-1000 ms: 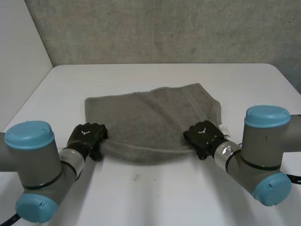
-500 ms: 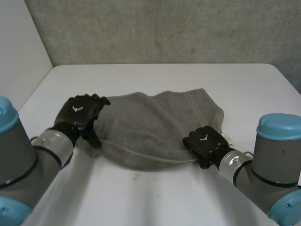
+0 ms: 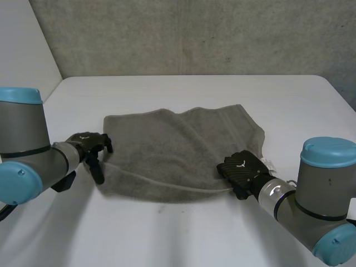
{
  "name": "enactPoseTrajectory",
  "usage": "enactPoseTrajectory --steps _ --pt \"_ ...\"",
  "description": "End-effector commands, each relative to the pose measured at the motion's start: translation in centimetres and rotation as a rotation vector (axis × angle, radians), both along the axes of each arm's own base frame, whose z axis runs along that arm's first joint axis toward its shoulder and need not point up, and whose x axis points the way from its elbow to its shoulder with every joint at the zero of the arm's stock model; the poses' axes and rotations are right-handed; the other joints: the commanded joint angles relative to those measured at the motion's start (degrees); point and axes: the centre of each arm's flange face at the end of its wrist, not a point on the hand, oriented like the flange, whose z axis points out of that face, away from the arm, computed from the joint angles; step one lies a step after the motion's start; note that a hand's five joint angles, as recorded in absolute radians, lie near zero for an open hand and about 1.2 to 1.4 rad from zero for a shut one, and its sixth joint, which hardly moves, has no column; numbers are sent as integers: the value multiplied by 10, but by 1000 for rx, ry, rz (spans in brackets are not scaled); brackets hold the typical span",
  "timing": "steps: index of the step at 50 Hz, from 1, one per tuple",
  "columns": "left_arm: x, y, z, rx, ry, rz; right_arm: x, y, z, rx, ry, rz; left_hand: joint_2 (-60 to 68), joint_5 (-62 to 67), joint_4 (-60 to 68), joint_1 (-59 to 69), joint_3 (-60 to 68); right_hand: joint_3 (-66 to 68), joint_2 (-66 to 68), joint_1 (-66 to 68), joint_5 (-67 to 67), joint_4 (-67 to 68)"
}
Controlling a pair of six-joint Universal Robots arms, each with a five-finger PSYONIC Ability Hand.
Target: Fold the towel.
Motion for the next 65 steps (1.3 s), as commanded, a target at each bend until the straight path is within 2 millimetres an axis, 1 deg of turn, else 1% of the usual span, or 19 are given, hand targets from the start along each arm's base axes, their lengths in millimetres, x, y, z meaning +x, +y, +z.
enactPoseTrajectory --steps 1,4,10,12,13,15,18,20,23,28,34,37,39,42,45,48,50,55,65 --pt "3 -5 -14 29 -20 3 0 -1 -3 9 4 0 145 146 145 146 145 34 38 31 22 30" --pt "4 -3 -17 43 -23 5 0 -1 -3 9 4 0 184 184 184 184 184 34 38 31 22 30" --pt "6 3 -16 64 -27 10 0 -2 -3 7 4 -1 189 190 189 190 189 34 38 31 22 30" --pt "7 9 -8 63 -25 8 0 -2 -3 7 4 -1 189 190 189 190 189 34 38 31 22 30" --pt "7 9 -8 63 -25 8 0 -2 -3 7 4 -1 189 190 189 190 189 34 38 31 22 30" --pt "9 14 2 48 -22 8 0 -2 -3 7 4 -1 191 191 191 191 191 34 38 31 22 30" --pt "9 18 7 39 -21 7 0 -2 -3 7 4 -1 189 190 189 190 189 34 38 31 22 30" --pt "10 23 18 16 -16 5 0 -2 -3 7 4 -1 189 190 189 190 189 34 38 31 22 30" --pt "12 30 25 6 -14 5 0 -2 -3 7 4 -1 187 188 187 188 187 34 38 31 22 30" --pt "13 35 33 -13 -11 6 0 -2 -3 3 7 1 184 185 184 185 184 34 38 31 22 30" --pt "15 35 32 -7 -15 7 -1 -2 -4 -4 18 6 187 188 187 188 187 34 38 31 22 30" --pt "15 38 28 16 -21 6 -1 -3 -5 -1 20 4 192 193 192 193 192 34 38 31 22 30" --pt "16 39 26 29 -39 -2 -1 -3 -5 -1 19 6 244 245 244 245 244 34 38 31 22 30" --pt "16 39 25 29 -51 -10 -1 -3 -5 -2 20 6 248 249 248 249 248 34 38 31 22 30" --pt "16 39 22 33 -66 -20 -1 -2 -6 -1 21 6 239 240 239 240 239 34 38 31 22 30" --pt "16 38 18 31 -67 -20 -1 -2 -6 -1 21 6 202 203 202 203 202 34 38 31 22 30" --pt "15 34 15 13 -64 -19 -1 -2 -6 -1 21 6 124 124 124 125 124 34 38 31 22 30" --pt "14 29 11 -17 -58 -17 0 -3 -5 -2 20 6 128 129 128 129 128 34 38 31 22 30" --pt "14 27 5 -5 -62 -15 0 -3 -6 -1 21 6 130 131 130 131 130 34 38 31 22 30"
